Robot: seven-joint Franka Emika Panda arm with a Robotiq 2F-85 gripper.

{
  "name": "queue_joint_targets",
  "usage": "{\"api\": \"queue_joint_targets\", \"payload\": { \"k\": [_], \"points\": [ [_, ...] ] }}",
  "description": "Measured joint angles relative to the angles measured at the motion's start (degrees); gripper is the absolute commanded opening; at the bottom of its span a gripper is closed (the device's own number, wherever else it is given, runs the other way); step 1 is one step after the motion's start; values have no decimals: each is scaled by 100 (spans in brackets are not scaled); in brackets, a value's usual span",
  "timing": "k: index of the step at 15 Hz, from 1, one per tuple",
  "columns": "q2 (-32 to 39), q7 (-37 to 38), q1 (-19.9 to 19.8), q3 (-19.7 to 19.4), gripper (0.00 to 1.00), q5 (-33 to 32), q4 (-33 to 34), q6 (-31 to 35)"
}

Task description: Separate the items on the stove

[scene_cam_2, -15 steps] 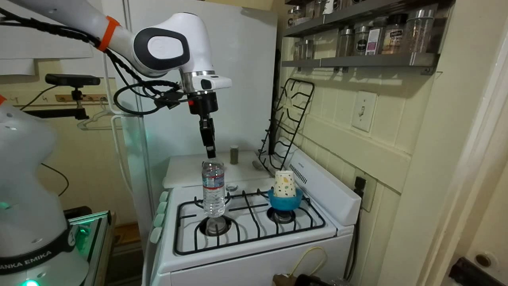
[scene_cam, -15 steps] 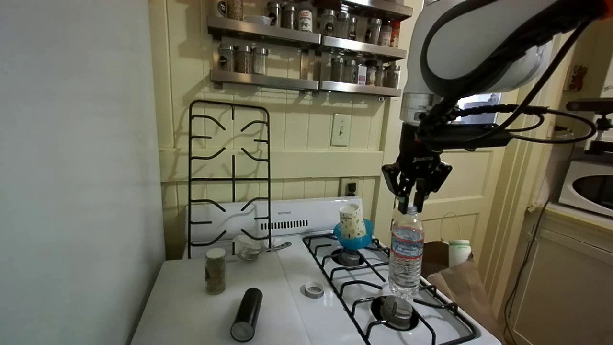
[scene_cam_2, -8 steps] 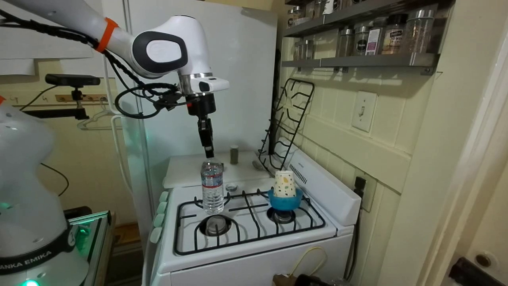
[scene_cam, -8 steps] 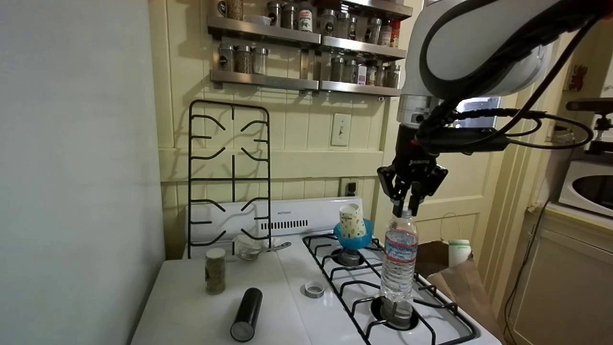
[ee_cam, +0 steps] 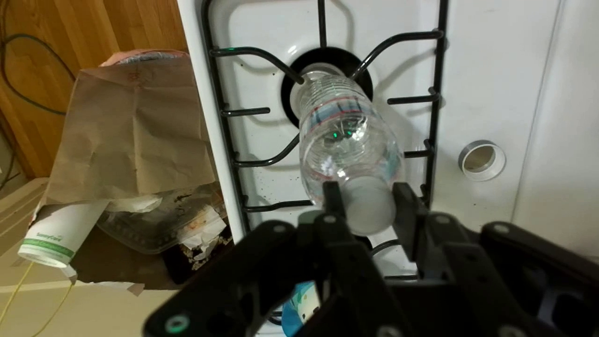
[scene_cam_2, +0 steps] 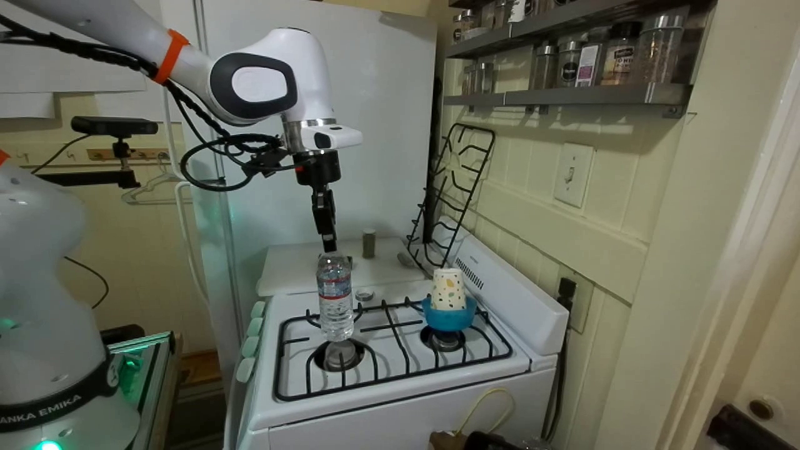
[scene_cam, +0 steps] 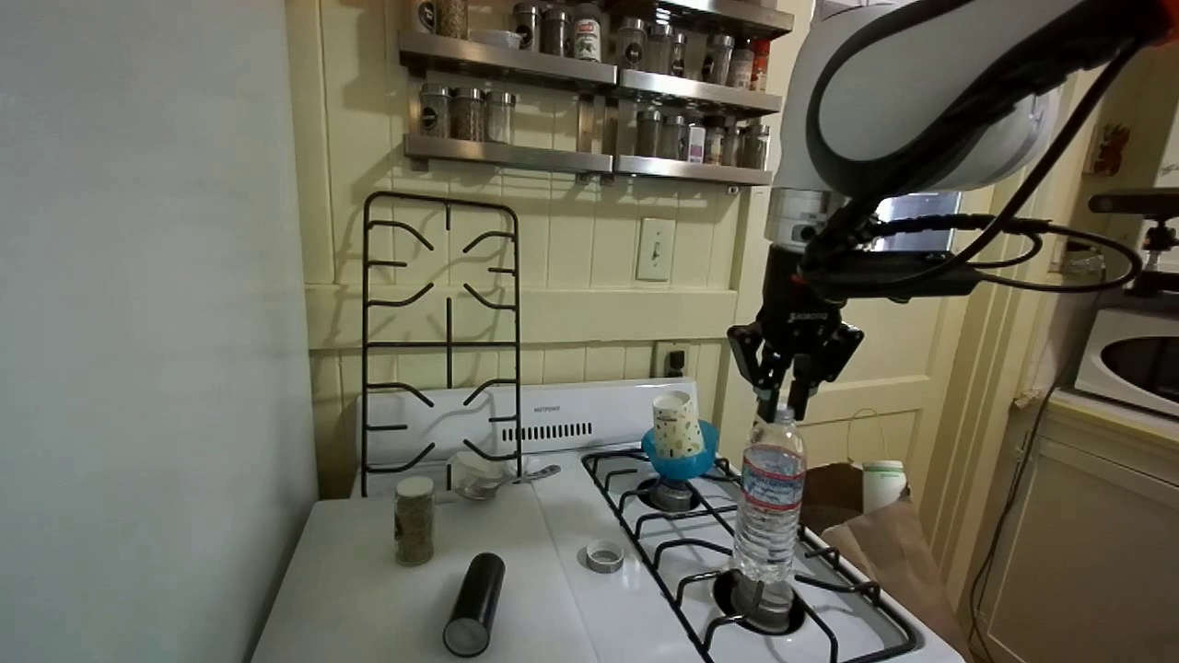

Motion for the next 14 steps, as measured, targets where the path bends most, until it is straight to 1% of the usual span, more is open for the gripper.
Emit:
{"api": "queue_joint_targets", "payload": {
  "k": [6,13,14],
  "points": [
    [174,21,-43,-81,8,26,-9,96],
    [495,-1,-43,-249,8,220,19,289],
    [509,-19,-43,-270,50,244,30,290]
  ]
}}
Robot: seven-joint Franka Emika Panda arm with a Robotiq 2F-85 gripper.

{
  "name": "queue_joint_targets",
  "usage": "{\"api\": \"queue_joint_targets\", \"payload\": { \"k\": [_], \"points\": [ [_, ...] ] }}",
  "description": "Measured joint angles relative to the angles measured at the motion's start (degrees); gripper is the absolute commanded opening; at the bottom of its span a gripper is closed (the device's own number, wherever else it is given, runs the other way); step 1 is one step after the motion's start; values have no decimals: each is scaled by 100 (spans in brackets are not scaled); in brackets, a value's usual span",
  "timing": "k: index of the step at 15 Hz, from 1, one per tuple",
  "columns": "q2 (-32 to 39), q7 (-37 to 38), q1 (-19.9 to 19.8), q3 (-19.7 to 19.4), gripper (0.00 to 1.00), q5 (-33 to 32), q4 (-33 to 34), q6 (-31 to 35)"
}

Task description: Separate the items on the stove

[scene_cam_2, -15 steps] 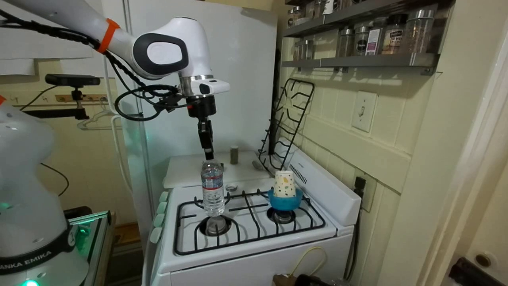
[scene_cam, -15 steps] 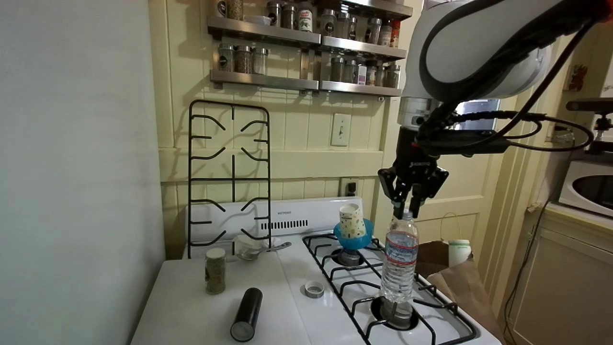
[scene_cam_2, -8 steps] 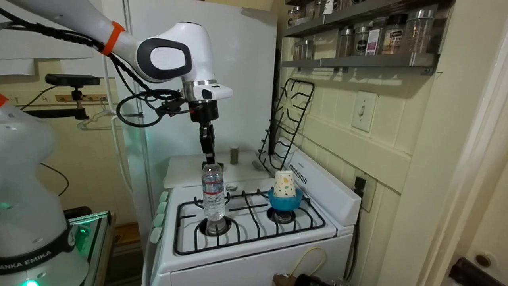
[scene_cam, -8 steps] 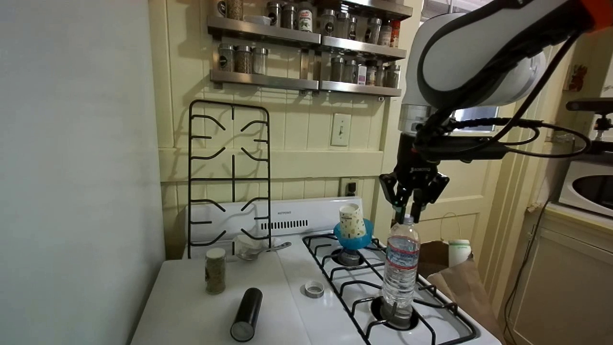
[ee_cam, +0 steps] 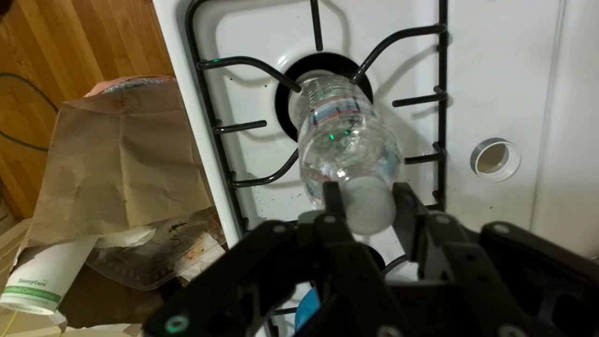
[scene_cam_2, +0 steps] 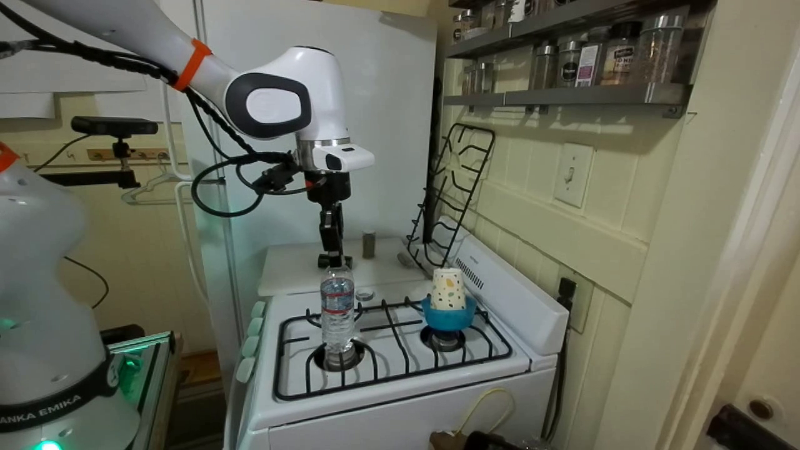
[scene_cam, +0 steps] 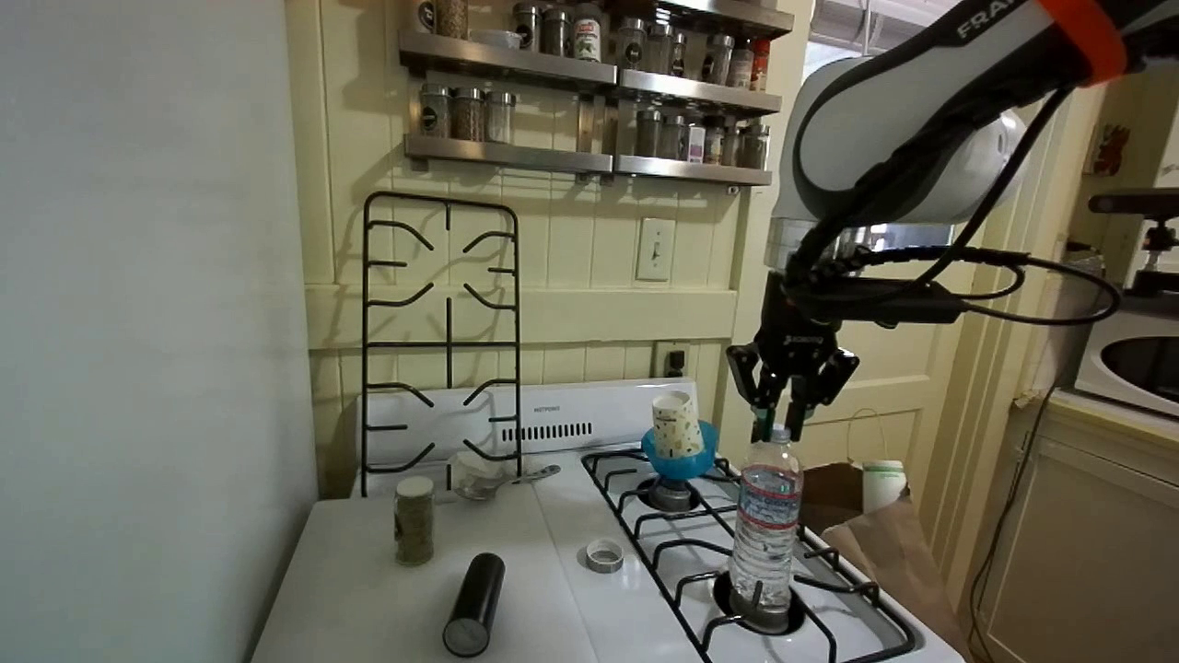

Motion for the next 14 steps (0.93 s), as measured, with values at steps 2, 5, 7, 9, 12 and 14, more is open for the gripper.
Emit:
{"api": "queue_joint_targets", "payload": {
  "k": [2,5,7,9,12,14],
  "points": [
    [19,-63,0,-40,64,64,11,0],
    [45,-88,1,-40,86,97,13,0],
    [-14,-103,5,-10,99,86,30,0],
    [-164,-122,8,43,100,59,58,0],
    [-548,-302,46,85,100,56,162,0],
    [-790,-628,106,83,100,45,261,49]
  ]
}}
